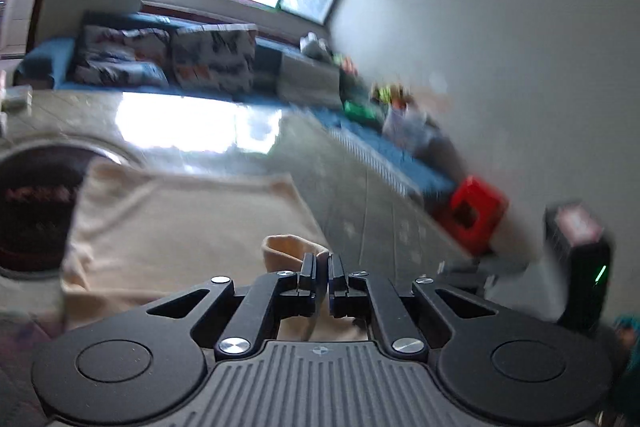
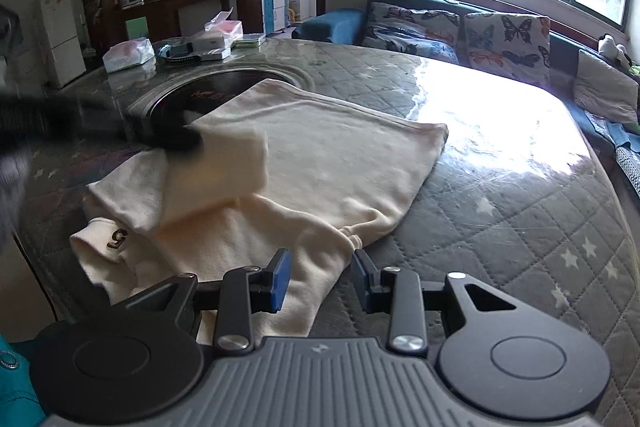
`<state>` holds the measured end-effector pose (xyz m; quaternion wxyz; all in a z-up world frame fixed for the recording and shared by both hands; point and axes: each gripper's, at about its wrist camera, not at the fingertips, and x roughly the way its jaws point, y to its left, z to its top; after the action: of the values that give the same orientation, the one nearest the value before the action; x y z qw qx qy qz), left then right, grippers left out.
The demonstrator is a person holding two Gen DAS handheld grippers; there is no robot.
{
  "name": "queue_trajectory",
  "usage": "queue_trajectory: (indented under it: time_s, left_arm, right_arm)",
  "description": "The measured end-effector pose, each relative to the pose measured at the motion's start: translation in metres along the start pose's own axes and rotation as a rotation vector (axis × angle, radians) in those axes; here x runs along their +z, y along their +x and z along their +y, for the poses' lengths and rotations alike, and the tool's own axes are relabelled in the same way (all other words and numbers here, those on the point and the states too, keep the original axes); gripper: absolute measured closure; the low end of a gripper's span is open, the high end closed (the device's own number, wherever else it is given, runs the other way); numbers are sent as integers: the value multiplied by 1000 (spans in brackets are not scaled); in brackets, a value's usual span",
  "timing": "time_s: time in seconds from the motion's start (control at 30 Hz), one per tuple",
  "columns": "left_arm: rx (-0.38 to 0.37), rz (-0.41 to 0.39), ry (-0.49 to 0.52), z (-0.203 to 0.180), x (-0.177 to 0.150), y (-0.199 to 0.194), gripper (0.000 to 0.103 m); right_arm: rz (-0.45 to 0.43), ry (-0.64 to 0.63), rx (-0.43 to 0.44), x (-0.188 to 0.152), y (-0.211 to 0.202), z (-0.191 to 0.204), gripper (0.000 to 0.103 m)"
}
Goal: Fold clothes
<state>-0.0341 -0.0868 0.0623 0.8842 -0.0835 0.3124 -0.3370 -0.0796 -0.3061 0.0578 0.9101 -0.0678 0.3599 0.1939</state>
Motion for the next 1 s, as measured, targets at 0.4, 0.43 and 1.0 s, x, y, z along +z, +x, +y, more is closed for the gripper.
queue_trajectory:
  time_s: [0.4,0.43,1.0]
  left_arm:
    - [38,62,35,25,-24,-13,74]
    - [39,54,27,31,-24,-19,73]
    - [169,21,37,71,-12,-29,69]
  right_arm:
    - [-4,24,18,8,3,3,70]
    - [-10,30,14,9,1,2,70]
    - [-56,-27,26,25,4,22,70]
